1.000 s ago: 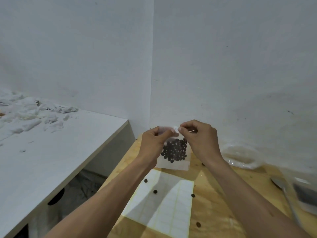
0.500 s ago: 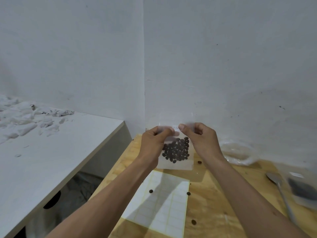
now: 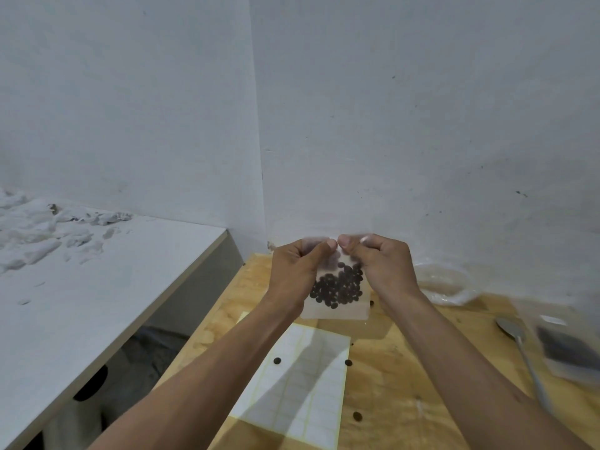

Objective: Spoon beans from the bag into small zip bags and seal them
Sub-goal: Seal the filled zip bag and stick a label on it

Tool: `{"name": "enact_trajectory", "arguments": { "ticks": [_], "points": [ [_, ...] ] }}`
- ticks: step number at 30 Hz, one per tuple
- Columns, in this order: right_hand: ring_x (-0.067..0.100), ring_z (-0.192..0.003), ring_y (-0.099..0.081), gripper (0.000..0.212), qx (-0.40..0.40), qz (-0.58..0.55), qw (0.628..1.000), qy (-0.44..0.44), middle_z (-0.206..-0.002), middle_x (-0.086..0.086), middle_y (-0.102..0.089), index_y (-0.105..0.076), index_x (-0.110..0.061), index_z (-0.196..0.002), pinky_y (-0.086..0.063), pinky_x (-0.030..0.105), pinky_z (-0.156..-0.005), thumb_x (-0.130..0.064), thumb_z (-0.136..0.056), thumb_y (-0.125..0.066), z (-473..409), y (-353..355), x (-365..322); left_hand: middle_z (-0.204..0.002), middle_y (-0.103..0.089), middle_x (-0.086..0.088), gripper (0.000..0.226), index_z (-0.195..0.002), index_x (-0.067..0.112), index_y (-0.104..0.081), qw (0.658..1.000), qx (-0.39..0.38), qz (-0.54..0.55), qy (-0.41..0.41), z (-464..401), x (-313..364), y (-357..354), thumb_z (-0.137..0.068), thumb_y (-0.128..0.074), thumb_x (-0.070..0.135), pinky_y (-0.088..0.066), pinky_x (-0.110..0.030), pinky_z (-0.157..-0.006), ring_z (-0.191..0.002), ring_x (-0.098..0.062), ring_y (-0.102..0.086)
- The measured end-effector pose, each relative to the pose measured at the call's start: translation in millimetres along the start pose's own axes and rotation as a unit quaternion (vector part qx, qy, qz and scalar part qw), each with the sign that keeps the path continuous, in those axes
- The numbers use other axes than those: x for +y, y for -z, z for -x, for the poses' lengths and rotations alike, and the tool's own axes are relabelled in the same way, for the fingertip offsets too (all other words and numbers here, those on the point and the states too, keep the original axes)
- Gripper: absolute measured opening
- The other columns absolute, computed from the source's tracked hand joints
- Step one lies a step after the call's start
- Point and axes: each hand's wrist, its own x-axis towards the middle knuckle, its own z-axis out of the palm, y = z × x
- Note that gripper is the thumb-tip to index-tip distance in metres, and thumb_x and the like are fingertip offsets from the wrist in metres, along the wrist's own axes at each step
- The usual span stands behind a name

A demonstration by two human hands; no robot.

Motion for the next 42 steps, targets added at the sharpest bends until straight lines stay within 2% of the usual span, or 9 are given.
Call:
{"name": "enact_trajectory", "arguments": {
  "ticks": [9,15,19,23,26,30,34,39,42],
  "points": [
    [-0.003,-0.069,-0.064,0.015,0.053,-0.014,0.998,0.006,-0.077,-0.009,-0.076,-0.078,-0.006,-0.077,-0.046,0.018,-0.069,-0.018,-0.084,-0.08,-4.3,10.6,7.9,-0.069,-0.071,-0.015,0.016,-0.079,-0.002,-0.078,0.999,-0.001,-0.017,-0.036,-1.3,0.6,-21.8,-0.09,-0.071,0.007,-0.054,-0.021,-0.071,-0.066,-0.019,-0.063],
    [0.008,-0.098,-0.07,0.037,-0.035,0.054,0.997,-0.037,-0.1,-0.002,-0.076,-0.074,-0.023,-0.107,-0.056,0.033,-0.091,-0.055,-0.09,-0.067,-0.3,57.6,13.9,-0.08,-0.077,-0.013,0.012,-0.089,0.002,-0.078,1.0,0.007,0.009,0.015,-10.8,-7.8,-42.6,-0.089,-0.076,0.014,-0.057,-0.029,-0.081,-0.075,-0.019,-0.073],
    [0.012,-0.091,-0.073,0.037,-0.041,0.069,0.994,-0.07,-0.105,0.002,-0.073,-0.064,-0.021,-0.125,-0.058,0.026,-0.077,-0.025,-0.09,-0.076,4.0,111.1,19.7,-0.089,-0.078,-0.013,0.022,-0.094,0.001,-0.076,0.998,-0.028,0.005,0.049,-12.3,-10.9,-75.2,-0.091,-0.076,0.022,-0.058,-0.029,-0.076,-0.079,-0.017,-0.073],
    [0.021,-0.091,-0.075,0.034,0.096,0.044,0.992,-0.076,-0.103,0.009,-0.076,-0.068,-0.019,-0.118,-0.06,0.037,-0.085,-0.014,-0.087,-0.079,6.8,171.2,25.6,-0.105,-0.067,-0.001,0.045,-0.124,0.015,-0.062,0.98,-0.113,-0.143,0.076,-5.1,-22.3,-125.0,-0.089,-0.078,0.039,-0.053,-0.028,-0.075,-0.096,-0.02,-0.068],
    [0.022,-0.092,-0.073,0.037,0.191,0.064,0.977,-0.067,-0.1,0.009,-0.076,-0.067,-0.016,-0.122,-0.058,0.032,-0.08,-0.011,-0.087,-0.078,15.4,218.7,27.5,-0.112,-0.058,0.003,0.075,-0.152,0.015,-0.039,0.955,-0.204,-0.208,0.06,8.5,-30.0,-169.9,-0.088,-0.079,0.02,-0.054,-0.034,-0.086,-0.104,-0.021,-0.065],
    [0.021,-0.102,-0.069,0.038,0.242,0.187,0.949,-0.073,-0.11,0.006,-0.073,-0.067,-0.014,-0.128,-0.054,0.03,-0.087,-0.02,-0.09,-0.074,31.3,276.4,37.5,-0.116,-0.057,-0.003,0.074,-0.145,0.003,-0.045,0.902,-0.303,-0.307,0.006,27.6,-46.9,-233.5,-0.082,-0.083,0.013,-0.056,-0.034,-0.08,-0.1,-0.024,-0.065],
    [0.027,-0.117,-0.063,0.049,0.243,0.279,0.922,-0.113,-0.129,0.012,-0.067,-0.062,-0.011,-0.137,-0.046,0.031,-0.096,-0.025,-0.092,-0.073,46.4,310.5,48.5,-0.12,-0.056,-0.012,0.071,-0.123,0.008,-0.054,0.843,-0.358,-0.401,-0.02,37.7,-69.3,-281.5,-0.069,-0.091,0.035,-0.055,-0.04,-0.08,-0.105,-0.033,-0.062],
    [0.034,-0.113,-0.063,0.042,0.233,0.365,0.882,-0.187,-0.125,0.017,-0.069,-0.064,-0.002,-0.128,-0.049,0.039,-0.098,-0.026,-0.094,-0.068,57.6,324.9,77.2,-0.105,-0.05,-0.007,0.067,-0.107,0.017,-0.049,0.688,-0.408,-0.593,-0.09,45.7,-99.9,-311.5,-0.074,-0.074,0.068,-0.034,-0.04,-0.093,-0.113,-0.031,-0.045],
    [0.034,-0.115,-0.063,0.042,0.216,0.386,0.872,-0.207,-0.124,0.015,-0.07,-0.066,-0.006,-0.129,-0.05,0.038,-0.094,-0.031,-0.096,-0.065,59.9,327.5,88.4,-0.093,-0.046,-0.002,0.064,-0.099,0.02,-0.052,0.662,-0.421,-0.616,-0.073,48.3,-110.4,-318.2,-0.073,-0.07,0.075,-0.03,-0.041,-0.091,-0.106,-0.029,-0.036]
  ]
}}
